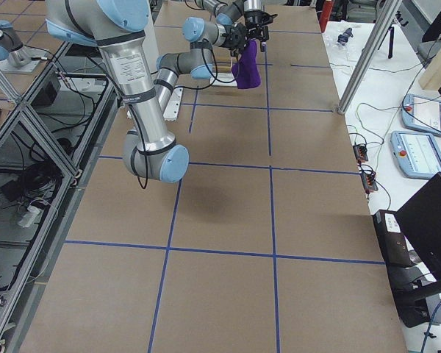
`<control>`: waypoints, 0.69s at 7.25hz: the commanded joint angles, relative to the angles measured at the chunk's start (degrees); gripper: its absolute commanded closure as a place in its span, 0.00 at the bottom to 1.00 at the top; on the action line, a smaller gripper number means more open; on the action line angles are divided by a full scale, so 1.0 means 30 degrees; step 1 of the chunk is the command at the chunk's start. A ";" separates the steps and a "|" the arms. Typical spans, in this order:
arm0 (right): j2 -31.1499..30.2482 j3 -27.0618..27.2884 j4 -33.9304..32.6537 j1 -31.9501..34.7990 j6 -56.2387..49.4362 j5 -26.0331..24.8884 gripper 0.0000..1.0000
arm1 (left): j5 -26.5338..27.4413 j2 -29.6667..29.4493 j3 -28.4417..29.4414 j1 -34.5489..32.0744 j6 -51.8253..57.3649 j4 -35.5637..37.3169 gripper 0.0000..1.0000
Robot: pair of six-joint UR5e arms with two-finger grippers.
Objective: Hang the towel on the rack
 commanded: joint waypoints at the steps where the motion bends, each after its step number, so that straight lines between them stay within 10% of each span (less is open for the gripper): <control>1: -0.0026 0.0100 0.0000 0.0022 -0.0036 -0.0029 1.00 | 0.0000 0.0193 0.0000 -0.0012 0.0029 -0.1028 0.76; 2: 0.0002 0.0159 0.0000 0.0022 -0.0066 -0.0029 1.00 | 0.0000 0.0252 -0.0058 -0.0041 0.0231 -0.1357 1.00; 5: 0.0002 0.0188 0.0029 -0.0007 -0.0095 0.0116 0.96 | -0.0059 0.0282 -0.0262 -0.0158 0.0087 -0.1360 1.00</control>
